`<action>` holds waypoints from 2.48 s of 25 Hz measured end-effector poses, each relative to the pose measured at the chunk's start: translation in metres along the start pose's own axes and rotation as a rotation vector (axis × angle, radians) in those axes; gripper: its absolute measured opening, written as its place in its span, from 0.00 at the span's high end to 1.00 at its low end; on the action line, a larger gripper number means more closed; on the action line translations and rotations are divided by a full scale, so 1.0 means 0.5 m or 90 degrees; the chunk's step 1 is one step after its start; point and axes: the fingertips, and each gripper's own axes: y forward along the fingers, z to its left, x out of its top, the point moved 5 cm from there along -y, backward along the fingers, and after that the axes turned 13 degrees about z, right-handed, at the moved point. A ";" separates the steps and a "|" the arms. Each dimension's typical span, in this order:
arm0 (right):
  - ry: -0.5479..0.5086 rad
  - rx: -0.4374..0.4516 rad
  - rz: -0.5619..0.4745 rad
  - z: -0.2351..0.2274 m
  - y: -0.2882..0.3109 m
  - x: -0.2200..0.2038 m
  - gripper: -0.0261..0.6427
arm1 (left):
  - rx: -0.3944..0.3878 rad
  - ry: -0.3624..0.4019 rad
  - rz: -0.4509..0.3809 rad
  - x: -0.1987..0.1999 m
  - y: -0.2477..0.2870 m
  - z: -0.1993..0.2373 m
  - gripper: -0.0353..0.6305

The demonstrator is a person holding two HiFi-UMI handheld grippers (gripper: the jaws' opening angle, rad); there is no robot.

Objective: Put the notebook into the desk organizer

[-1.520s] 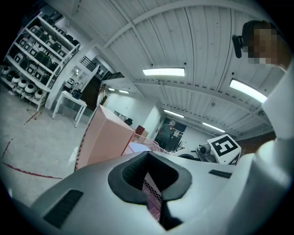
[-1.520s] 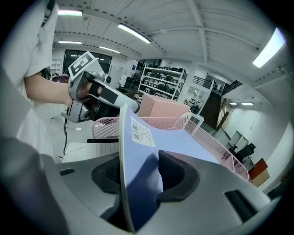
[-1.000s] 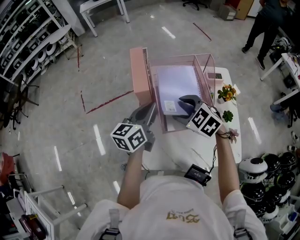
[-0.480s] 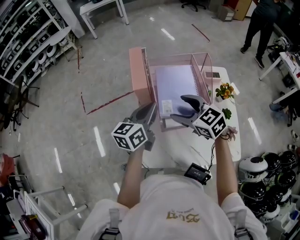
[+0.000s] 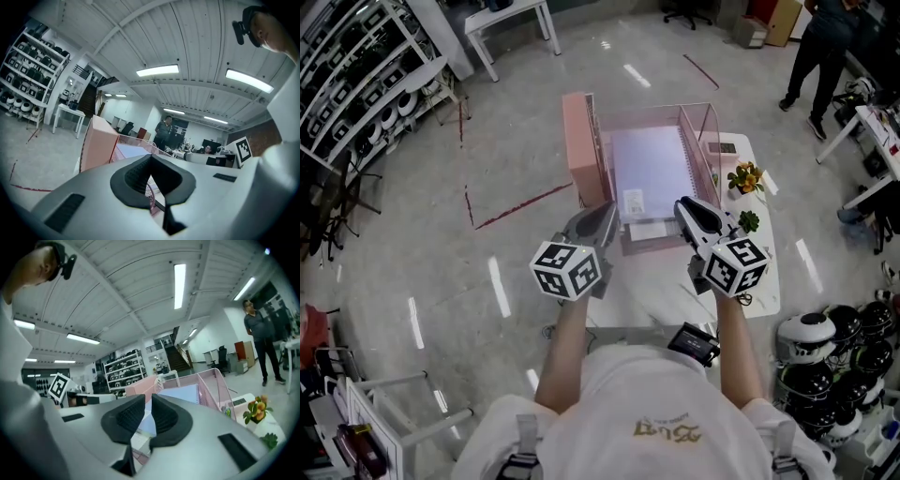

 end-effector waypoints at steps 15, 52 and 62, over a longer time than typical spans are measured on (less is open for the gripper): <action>-0.007 -0.132 -0.071 0.102 -0.140 -0.054 0.94 | 0.006 0.034 -0.019 -0.052 -0.104 -0.099 0.93; -0.033 -0.186 -0.055 0.130 -0.162 -0.075 0.95 | 0.011 0.027 -0.026 -0.064 -0.121 -0.103 0.93; -0.033 -0.184 -0.052 0.127 -0.160 -0.078 0.95 | 0.009 0.025 -0.019 -0.069 -0.116 -0.103 0.93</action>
